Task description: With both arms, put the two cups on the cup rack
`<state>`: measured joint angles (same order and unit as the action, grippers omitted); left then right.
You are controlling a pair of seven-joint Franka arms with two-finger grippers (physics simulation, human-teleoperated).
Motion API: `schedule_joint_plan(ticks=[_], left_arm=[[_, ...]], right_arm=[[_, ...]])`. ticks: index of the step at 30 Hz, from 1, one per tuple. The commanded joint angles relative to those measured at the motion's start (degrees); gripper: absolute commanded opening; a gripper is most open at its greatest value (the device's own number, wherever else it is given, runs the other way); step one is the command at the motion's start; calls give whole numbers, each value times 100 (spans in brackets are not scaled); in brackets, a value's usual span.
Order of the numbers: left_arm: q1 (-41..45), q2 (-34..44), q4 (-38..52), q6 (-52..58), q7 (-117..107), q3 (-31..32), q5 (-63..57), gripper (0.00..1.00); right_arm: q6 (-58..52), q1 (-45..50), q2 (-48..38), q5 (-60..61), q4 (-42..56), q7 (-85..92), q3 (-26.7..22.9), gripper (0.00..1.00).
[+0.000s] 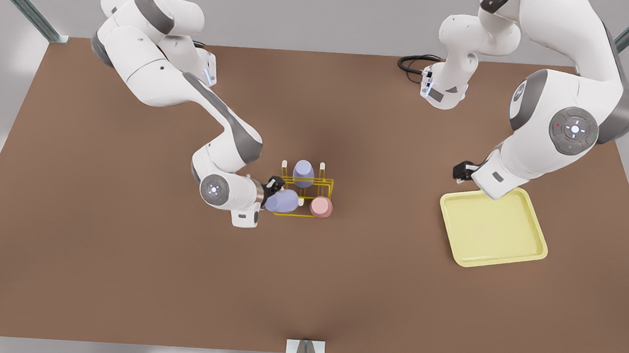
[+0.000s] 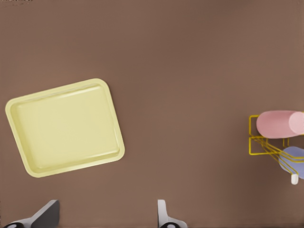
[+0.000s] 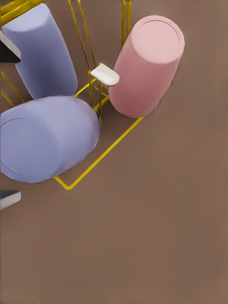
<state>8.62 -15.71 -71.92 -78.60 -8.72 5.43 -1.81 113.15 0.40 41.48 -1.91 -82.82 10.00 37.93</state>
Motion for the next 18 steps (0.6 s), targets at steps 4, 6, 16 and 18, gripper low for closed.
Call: schedule_joint_plan(ticks=[4,6,16,18], left_arm=[[-1,7,11,47,1320,2,-3,100],[-1,7,11,47,1329,2,-3,100],[-1,-2,3,65,1312,2,-100,100],[-1,-2,3,73,1312,2,-100,100]], right_arm=[[-2341,75,-193,-625,1760,-1034,-5,99],[-3308,31,-598,-1837,1804,-1878,-207,100],[-3643,-769,-3542,-670,29,-1369,-2237,100],[-3643,-769,-3551,-512,-15,-1343,-2413,100]])
